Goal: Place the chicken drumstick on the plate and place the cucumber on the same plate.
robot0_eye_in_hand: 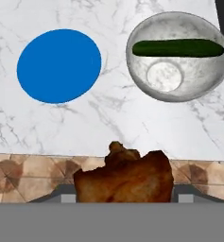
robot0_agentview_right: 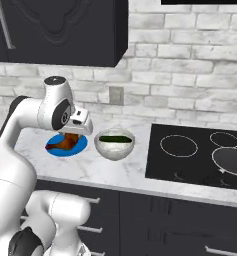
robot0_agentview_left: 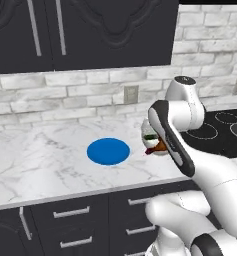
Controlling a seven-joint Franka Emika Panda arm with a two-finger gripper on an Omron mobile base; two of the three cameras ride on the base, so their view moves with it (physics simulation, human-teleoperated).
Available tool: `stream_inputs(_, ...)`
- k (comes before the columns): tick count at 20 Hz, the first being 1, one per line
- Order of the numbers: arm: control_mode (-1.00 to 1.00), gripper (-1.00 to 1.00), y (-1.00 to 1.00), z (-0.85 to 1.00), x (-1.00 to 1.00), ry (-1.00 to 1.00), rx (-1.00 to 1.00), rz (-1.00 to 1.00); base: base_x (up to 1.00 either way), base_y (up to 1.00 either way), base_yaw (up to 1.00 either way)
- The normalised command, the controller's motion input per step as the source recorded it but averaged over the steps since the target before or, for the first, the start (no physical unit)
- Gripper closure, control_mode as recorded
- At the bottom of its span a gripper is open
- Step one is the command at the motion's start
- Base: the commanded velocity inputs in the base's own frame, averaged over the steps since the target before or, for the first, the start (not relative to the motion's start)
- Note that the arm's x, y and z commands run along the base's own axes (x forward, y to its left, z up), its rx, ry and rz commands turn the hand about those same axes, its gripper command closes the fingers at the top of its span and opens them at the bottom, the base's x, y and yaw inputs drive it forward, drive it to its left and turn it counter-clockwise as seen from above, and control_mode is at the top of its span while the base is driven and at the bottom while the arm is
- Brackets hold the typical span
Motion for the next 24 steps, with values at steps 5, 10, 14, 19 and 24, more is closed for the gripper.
stream_inputs(5,1.00,1.00,0.00,0.00,0.00,0.00,0.00,0.00,0.33,0.58,0.00)
stream_inputs(10,1.00,1.00,0.00,0.00,0.00,0.00,0.00,0.00,0.57,-0.07,0.00)
stream_inputs(14,1.00,1.00,0.00,0.00,0.00,0.00,0.00,0.00,0.37,-0.36,0.00)
stream_inputs(19,1.00,1.00,0.00,0.00,0.00,0.00,0.00,0.00,-0.03,-0.46,-0.04)
stream_inputs(24,1.00,1.00,0.00,0.00,0.00,0.00,0.00,0.00,-0.01,-0.29,-0.13)
